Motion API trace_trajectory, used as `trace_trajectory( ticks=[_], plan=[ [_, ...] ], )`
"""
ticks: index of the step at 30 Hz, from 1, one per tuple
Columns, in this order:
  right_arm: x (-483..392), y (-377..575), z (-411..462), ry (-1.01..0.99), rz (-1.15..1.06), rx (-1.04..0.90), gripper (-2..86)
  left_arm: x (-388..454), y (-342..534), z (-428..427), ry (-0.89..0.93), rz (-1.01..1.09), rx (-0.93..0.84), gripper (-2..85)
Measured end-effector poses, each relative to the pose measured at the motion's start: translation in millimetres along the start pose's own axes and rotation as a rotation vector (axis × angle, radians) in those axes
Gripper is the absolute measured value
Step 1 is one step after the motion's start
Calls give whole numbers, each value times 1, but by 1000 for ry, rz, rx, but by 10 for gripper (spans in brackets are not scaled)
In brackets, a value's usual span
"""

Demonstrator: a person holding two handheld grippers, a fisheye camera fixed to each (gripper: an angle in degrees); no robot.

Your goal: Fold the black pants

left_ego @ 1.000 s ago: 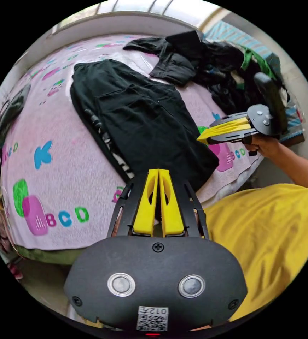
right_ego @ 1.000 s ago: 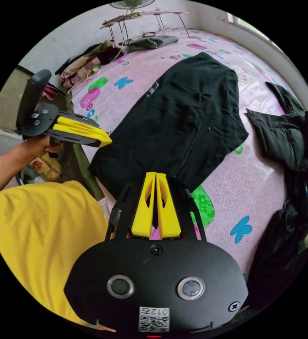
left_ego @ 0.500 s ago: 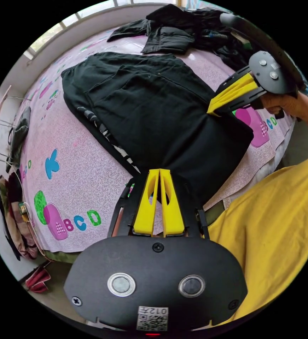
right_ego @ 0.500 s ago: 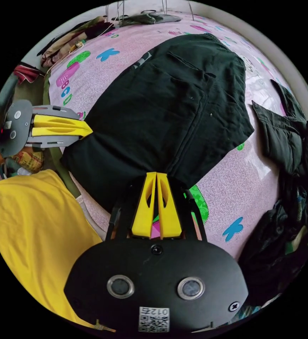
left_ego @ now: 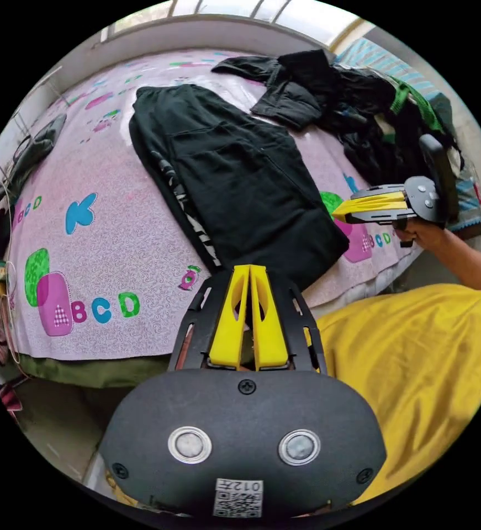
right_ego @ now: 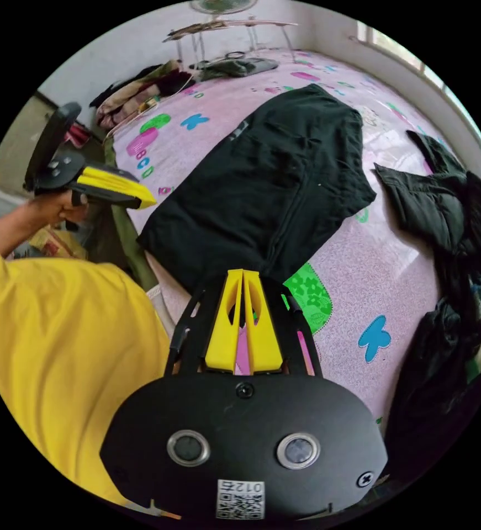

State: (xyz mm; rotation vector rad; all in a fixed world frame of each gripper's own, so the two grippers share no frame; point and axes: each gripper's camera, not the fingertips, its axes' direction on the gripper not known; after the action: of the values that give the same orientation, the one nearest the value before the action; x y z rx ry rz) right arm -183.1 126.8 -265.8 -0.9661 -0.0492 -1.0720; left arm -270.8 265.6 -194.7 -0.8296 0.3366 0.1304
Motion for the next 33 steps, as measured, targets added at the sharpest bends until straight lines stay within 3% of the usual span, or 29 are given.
trace_trajectory(
  ticks=[5, 12, 18, 24, 29, 33],
  plan=[
    [-12, 6, 27, 122, -46, -85, 0, 26, 5, 24, -123, 74, -163, -1],
    [-5, -9, 8, 129, -11, -128, 0, 25, 2, -1, -97, 30, -161, -1],
    [17, -66, -15, 160, 53, -26, -1, 17, -40, -51, -145, 29, -7, -1],
    [39, -94, 12, 159, 72, -106, -1, 6, -81, -32, -189, 92, -159, -1],
    [66, -98, -2, 73, 155, -120, -1, -6, -81, -59, -154, 98, -158, -1],
    [84, -132, -31, 93, 149, 1, -1, -25, -105, -111, -132, 44, -7, -1]
  ],
)
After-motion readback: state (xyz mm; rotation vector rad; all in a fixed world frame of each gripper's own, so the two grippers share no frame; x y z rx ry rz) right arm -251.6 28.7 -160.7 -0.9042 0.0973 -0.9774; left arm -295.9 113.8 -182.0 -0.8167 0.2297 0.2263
